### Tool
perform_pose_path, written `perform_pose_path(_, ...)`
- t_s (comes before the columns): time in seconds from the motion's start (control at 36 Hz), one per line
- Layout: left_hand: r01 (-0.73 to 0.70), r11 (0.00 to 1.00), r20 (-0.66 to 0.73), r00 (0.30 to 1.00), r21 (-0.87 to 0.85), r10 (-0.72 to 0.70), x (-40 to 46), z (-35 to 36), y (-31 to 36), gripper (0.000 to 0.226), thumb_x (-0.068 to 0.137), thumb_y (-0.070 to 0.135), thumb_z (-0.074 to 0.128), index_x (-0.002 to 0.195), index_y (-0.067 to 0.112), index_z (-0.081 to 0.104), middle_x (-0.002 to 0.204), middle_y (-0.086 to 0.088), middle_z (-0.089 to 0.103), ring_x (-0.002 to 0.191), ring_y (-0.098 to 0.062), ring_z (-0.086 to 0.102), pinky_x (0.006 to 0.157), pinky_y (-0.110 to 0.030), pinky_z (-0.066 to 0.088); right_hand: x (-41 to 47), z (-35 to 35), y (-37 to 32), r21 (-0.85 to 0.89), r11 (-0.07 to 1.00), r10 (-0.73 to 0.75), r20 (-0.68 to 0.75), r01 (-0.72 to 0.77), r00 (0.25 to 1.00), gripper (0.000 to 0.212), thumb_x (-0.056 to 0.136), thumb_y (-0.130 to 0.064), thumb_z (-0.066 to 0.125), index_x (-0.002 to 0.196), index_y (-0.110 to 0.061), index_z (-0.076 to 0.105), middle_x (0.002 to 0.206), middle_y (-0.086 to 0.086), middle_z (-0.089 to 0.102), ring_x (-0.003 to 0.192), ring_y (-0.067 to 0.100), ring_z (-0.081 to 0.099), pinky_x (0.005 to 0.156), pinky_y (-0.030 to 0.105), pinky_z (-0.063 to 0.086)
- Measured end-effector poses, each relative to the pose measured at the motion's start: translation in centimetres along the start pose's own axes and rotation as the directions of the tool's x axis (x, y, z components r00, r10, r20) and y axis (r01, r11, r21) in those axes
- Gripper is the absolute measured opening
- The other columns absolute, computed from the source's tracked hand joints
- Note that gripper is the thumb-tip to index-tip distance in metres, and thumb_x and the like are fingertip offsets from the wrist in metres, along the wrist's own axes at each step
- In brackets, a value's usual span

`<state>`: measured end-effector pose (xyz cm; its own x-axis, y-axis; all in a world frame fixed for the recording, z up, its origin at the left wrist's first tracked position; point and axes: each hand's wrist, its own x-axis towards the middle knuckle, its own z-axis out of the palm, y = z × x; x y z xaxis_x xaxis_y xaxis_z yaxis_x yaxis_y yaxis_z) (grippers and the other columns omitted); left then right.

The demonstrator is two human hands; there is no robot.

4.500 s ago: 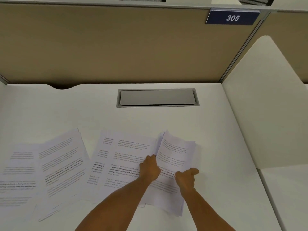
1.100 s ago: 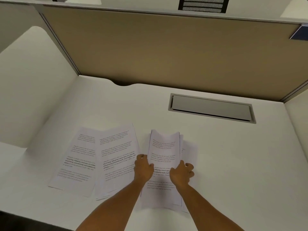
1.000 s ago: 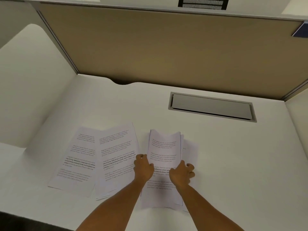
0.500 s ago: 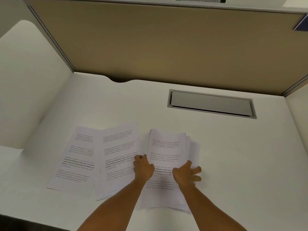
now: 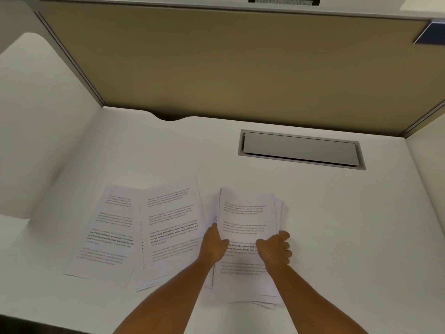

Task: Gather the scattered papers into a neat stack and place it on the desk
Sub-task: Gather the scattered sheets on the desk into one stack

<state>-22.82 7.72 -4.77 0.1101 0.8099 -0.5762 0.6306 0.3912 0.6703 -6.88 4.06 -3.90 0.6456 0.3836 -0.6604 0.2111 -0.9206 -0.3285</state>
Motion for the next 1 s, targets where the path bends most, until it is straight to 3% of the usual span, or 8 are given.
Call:
perform_pose_path(0.08,0.013,0.998,0.017,1.0,-0.059,-0.012,-0.2,0.0,0.1,0.061,0.087,0.003,0.066,0.139,0.012,0.034,0.135,-0.009,0.057,0.117,-0.024,0.059,0.093,-0.03,0.052,0.2,-0.8,0.3,0.278,0.958,0.044,0.081,-0.065,0.996,0.07,0.081,-0.005,0.071,0.134,-0.011,0.025,0.13,0.022,0.041,0.095,0.03,0.05,0.082,0.041,0.052)
perform_pose_path(0.17,0.054,0.989,0.013,0.999,-0.135,-0.053,-0.6,-0.1,0.3,0.068,0.087,0.0,0.066,0.139,0.013,0.025,0.13,-0.011,0.058,0.1,-0.02,0.06,0.081,-0.026,0.055,0.7,-1.5,0.9,0.375,0.921,0.059,0.13,-0.104,0.99,0.076,0.081,-0.001,0.071,0.142,-0.004,0.025,0.125,0.021,0.049,0.087,0.025,0.051,0.078,0.036,0.046)
perform_pose_path(0.28,0.063,0.98,0.039,0.998,-0.189,-0.057,-1.2,-0.3,0.2,0.057,0.083,0.0,0.071,0.135,0.007,0.049,0.128,-0.009,0.063,0.111,-0.024,0.063,0.091,-0.03,0.055,1.0,-2.4,1.7,0.4,0.914,-0.004,0.186,-0.072,0.983,0.063,0.082,-0.002,0.073,0.138,0.005,0.046,0.11,0.018,0.064,0.087,0.027,0.059,0.083,0.037,0.053)
perform_pose_path(0.39,0.016,0.967,0.036,0.999,-0.256,-0.007,-2.5,-0.5,0.0,0.042,0.081,-0.003,0.072,0.121,0.006,0.064,0.121,-0.013,0.069,0.108,-0.028,0.067,0.093,-0.038,0.056,0.8,-3.3,2.4,0.431,0.902,-0.108,0.212,0.007,0.971,0.028,0.083,0.008,0.064,0.111,0.007,0.065,0.093,0.016,0.071,0.087,0.032,0.068,0.085,0.041,0.058)
perform_pose_path(0.5,-0.011,0.941,0.004,1.0,-0.338,0.013,-4.1,-0.5,0.0,0.044,0.081,-0.004,0.071,0.123,0.009,0.064,0.119,-0.01,0.07,0.109,-0.026,0.067,0.093,-0.037,0.056,0.3,-4.2,3.2,0.487,0.87,-0.192,0.185,0.08,0.964,0.017,0.086,0.008,0.062,0.099,-0.002,0.062,0.087,0.003,0.067,0.085,0.017,0.064,0.075,0.024,0.051)
perform_pose_path(0.58,-0.046,0.928,-0.024,0.999,-0.371,0.04,-5.5,-0.5,0.3,0.048,0.083,-0.003,0.07,0.128,0.011,0.061,0.122,-0.007,0.069,0.109,-0.023,0.066,0.091,-0.033,0.056,-0.1,-4.8,3.9,0.533,0.832,-0.286,0.176,0.153,0.942,0.026,0.088,0.005,0.063,0.101,-0.018,0.063,0.086,-0.004,0.065,0.082,0.016,0.065,0.079,0.028,0.053)
perform_pose_path(0.72,-0.1,0.929,-0.094,0.993,-0.356,0.071,-7.9,-0.8,0.6,0.044,0.087,0.002,0.068,0.13,0.012,0.061,0.123,-0.003,0.068,0.108,-0.017,0.066,0.084,-0.019,0.055,-0.6,-5.1,4.9,0.572,0.801,-0.352,0.208,0.178,0.913,0.034,0.09,0.004,0.063,0.119,-0.014,0.063,0.107,0.008,0.069,0.099,0.029,0.066,0.093,0.04,0.054)
perform_pose_path(1.0,-0.047,0.962,-0.067,0.997,-0.268,0.031,-8.8,-1.4,0.3,0.04,0.089,0.002,0.063,0.128,0.009,0.06,0.125,-0.007,0.068,0.108,-0.019,0.065,0.092,-0.029,0.054,-2.7,-4.0,6.2,0.604,0.789,-0.315,0.239,0.113,0.919,0.028,0.091,0.005,0.063,0.112,-0.014,0.063,0.095,0.005,0.068,0.087,0.022,0.064,0.087,0.033,0.051)
